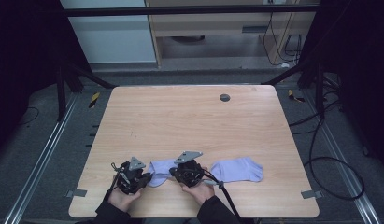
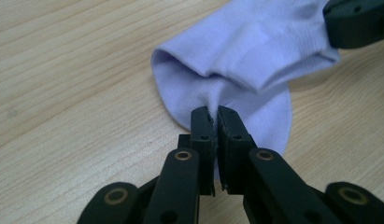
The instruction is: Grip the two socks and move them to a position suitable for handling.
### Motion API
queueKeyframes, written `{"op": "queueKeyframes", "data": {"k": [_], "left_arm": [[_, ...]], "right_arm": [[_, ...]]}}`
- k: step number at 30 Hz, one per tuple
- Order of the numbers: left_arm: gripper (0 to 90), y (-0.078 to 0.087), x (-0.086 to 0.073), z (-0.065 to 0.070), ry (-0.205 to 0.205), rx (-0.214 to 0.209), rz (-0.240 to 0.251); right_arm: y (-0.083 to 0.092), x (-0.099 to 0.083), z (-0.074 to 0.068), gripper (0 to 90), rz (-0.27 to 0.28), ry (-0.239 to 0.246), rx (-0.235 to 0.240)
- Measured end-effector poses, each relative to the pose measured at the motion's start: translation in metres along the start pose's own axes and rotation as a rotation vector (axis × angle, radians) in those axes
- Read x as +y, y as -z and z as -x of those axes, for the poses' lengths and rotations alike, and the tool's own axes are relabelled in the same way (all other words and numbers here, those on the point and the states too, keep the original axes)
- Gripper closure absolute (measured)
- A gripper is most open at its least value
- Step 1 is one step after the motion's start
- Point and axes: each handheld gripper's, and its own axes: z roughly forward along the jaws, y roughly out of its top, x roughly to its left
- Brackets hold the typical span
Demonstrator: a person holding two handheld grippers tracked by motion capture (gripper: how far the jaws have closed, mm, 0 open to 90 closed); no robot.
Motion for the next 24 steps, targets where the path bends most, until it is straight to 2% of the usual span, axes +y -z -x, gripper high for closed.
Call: {"op": "queueKeyframes", "data": {"k": [4, 5, 6, 7, 8, 9, 10, 12, 13, 14, 17, 19, 24], "left_arm": [[85.6, 0.001, 0.000, -0.001, -0.007, -0.012, -0.002], [85.6, 0.001, 0.000, -0.001, -0.007, -0.012, -0.002], [85.6, 0.001, 0.000, -0.001, -0.005, -0.015, 0.001], [85.6, 0.001, 0.000, -0.002, -0.005, -0.017, 0.000], [85.6, 0.000, 0.000, -0.002, -0.005, -0.019, -0.005], [85.6, 0.000, 0.000, -0.002, -0.006, -0.022, -0.008], [85.6, 0.001, 0.000, -0.002, -0.012, -0.025, -0.006], [85.6, 0.001, 0.001, -0.003, -0.014, -0.029, -0.009], [85.6, 0.001, 0.001, -0.004, -0.013, -0.031, -0.011], [85.6, 0.001, 0.001, -0.004, -0.015, -0.030, -0.016], [85.6, 0.003, 0.001, -0.006, -0.020, -0.029, -0.013], [85.6, 0.003, 0.002, -0.007, -0.018, -0.029, -0.013], [85.4, 0.003, 0.004, -0.012, -0.013, -0.018, -0.012]], "right_arm": [[0.006, 0.008, 0.002, 88.9, 0.076, -0.041, -0.021], [0.006, 0.008, 0.002, 88.9, 0.076, -0.041, -0.021], [0.006, 0.010, 0.006, 88.9, 0.106, -0.072, -0.047], [0.006, 0.010, 0.006, 88.9, 0.106, -0.072, -0.047], [0.005, 0.013, 0.010, 88.9, 0.125, -0.103, -0.084], [0.005, 0.013, 0.010, 88.9, 0.125, -0.103, -0.084], [0.003, 0.015, 0.014, 88.9, 0.148, -0.134, -0.117], [0.002, 0.016, 0.015, 88.9, 0.154, -0.142, -0.128], [-0.003, 0.019, 0.020, 88.8, 0.154, -0.150, -0.167], [-0.005, 0.021, 0.022, 88.8, 0.151, -0.154, -0.186], [-0.008, 0.023, 0.025, 88.8, 0.148, -0.169, -0.200], [-0.013, 0.025, 0.031, 88.7, 0.139, -0.173, -0.229], [-0.019, 0.026, 0.037, 88.6, 0.131, -0.179, -0.249]]}}
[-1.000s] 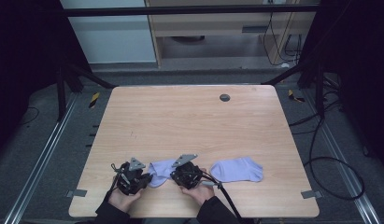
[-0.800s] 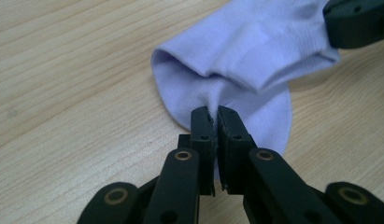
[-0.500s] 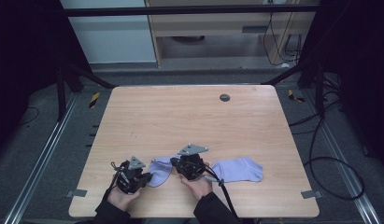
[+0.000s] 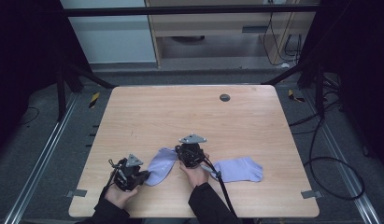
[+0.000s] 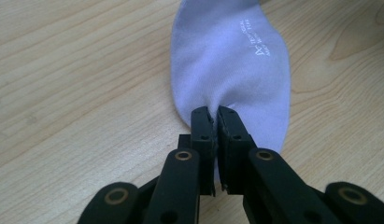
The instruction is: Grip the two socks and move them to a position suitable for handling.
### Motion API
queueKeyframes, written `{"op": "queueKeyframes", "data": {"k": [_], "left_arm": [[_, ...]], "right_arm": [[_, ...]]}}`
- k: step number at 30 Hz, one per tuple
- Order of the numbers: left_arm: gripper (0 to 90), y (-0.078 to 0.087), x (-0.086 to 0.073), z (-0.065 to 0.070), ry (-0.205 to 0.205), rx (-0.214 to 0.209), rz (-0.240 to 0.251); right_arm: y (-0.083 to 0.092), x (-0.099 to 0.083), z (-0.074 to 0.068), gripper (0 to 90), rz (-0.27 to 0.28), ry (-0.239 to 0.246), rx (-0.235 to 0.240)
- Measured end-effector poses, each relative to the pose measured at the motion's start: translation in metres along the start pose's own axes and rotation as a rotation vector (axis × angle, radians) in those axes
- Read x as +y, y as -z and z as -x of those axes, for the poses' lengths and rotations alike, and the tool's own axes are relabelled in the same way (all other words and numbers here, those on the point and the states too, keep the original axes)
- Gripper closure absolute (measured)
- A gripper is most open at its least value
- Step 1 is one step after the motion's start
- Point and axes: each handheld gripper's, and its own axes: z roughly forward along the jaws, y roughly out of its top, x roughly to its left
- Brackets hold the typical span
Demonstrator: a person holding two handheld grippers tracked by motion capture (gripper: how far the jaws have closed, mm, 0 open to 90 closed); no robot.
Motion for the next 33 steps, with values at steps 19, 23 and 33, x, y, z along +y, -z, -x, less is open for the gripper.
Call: {"op": "queueKeyframes", "data": {"k": [19, 23, 33], "left_arm": [[63.8, 0.011, 0.001, -0.009, 0.030, 0.029, 0.051], [60.0, 0.018, -0.003, -0.007, 0.069, 0.035, 0.064], [66.7, 0.007, -0.011, -0.001, 0.113, 0.057, -0.014]], "right_arm": [[-0.023, 0.019, 0.009, 77.2, 0.027, 0.061, -0.041], [-0.018, 0.022, 0.014, 75.0, 0.002, 0.078, -0.036], [-0.034, 0.013, 0.020, 73.0, -0.126, 0.099, -0.007]]}}
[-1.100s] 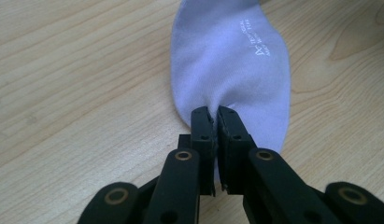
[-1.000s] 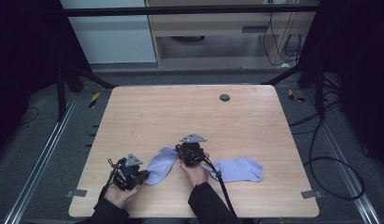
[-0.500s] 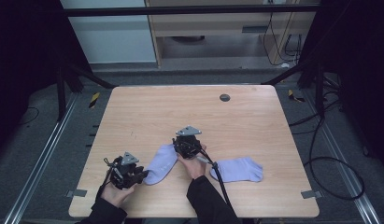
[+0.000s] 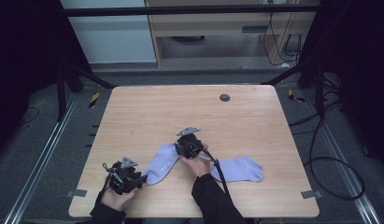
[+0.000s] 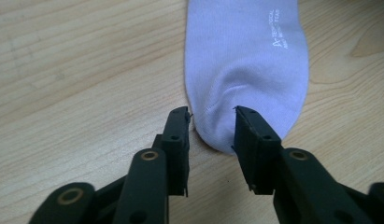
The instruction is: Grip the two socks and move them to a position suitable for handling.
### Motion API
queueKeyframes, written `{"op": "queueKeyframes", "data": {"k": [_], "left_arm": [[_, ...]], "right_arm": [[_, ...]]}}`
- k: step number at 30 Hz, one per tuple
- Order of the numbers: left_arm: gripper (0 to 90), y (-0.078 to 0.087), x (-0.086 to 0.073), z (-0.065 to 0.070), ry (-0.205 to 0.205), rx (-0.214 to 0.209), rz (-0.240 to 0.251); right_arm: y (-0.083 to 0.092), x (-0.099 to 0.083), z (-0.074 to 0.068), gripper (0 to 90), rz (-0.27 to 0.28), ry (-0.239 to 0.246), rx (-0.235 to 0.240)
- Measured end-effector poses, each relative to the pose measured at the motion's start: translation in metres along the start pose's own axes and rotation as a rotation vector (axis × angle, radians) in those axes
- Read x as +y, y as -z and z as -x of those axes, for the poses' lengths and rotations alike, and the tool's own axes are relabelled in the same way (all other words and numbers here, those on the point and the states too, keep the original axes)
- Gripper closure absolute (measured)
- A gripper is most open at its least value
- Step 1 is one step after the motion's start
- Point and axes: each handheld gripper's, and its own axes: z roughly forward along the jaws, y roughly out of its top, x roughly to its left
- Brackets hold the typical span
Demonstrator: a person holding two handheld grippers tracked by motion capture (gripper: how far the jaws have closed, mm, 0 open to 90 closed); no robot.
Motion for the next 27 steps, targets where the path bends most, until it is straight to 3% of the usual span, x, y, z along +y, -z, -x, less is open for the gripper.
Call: {"op": "queueKeyframes", "data": {"k": [6, 8, 10, 15, 21, 27], "left_arm": [[80.9, -0.002, 0.000, 0.001, 0.006, 0.010, -0.009], [83.5, -0.003, 0.000, 0.001, 0.010, 0.009, -0.011], [86.0, -0.004, 0.002, 0.001, 0.004, 0.010, -0.014], [87.8, 0.000, 0.004, -0.001, -0.002, 0.015, 0.008], [88.6, 0.007, 0.009, -0.009, -0.002, 0.029, 0.042], [88.6, 0.009, 0.019, -0.020, -0.005, 0.066, 0.055]], "right_arm": [[-0.006, -0.004, 0.002, 79.7, -0.049, 0.005, -0.004], [-0.006, -0.005, 0.002, 85.0, -0.045, 0.014, -0.011], [-0.006, -0.005, 0.002, 89.2, -0.057, -0.006, -0.005], [-0.004, -0.005, 0.002, 90.0, -0.065, -0.017, 0.001], [0.012, -0.003, 0.006, 90.0, -0.029, -0.017, 0.019], [0.034, -0.005, -0.002, 90.0, -0.002, -0.010, 0.029]]}}
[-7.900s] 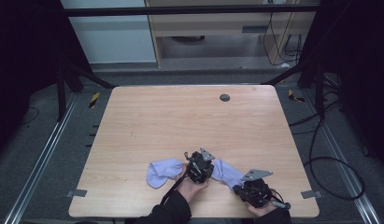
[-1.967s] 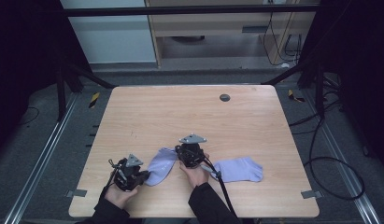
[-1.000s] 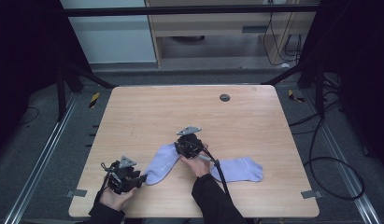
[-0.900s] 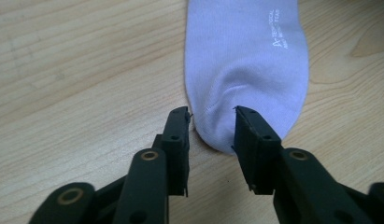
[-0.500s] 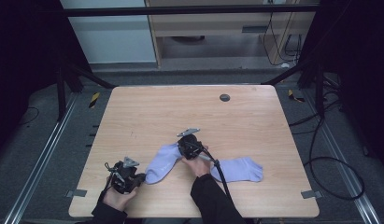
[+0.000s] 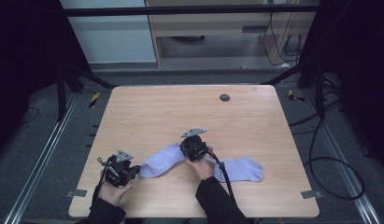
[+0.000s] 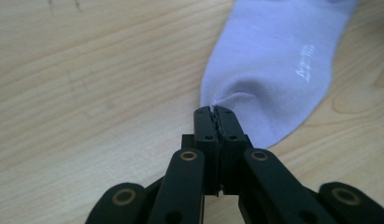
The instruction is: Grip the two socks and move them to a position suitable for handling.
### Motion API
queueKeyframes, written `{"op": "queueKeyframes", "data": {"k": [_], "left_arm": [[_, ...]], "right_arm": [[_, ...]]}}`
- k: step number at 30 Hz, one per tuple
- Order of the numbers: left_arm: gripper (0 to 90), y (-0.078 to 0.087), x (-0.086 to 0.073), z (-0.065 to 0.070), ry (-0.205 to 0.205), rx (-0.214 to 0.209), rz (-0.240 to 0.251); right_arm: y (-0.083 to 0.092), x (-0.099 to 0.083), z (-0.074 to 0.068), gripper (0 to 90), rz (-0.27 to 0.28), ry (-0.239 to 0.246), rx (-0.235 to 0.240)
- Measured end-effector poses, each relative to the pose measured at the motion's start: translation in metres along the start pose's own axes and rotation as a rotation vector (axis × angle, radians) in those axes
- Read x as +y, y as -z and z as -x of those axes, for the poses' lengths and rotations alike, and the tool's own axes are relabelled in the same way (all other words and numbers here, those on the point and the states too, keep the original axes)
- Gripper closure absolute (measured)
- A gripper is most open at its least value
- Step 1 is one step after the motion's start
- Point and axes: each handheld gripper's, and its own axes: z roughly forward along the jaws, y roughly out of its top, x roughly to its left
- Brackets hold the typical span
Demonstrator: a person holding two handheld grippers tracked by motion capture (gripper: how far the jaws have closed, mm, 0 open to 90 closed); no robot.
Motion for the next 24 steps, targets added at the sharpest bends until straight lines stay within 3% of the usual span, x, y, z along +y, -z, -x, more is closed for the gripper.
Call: {"op": "queueKeyframes", "data": {"k": [10, 18, 24], "left_arm": [[88.5, -0.016, 0.014, -0.017, -0.007, 0.041, -0.026], [87.4, -0.021, 0.016, -0.021, -0.034, 0.065, -0.043], [78.9, -0.017, 0.014, -0.026, -0.018, 0.077, -0.041]], "right_arm": [[0.020, -0.025, -0.027, 90.0, 0.006, 0.000, 0.001], [0.017, -0.038, -0.035, 90.0, -0.021, -0.029, 0.010], [0.011, -0.045, -0.035, 90.0, -0.031, -0.045, 0.030]]}}
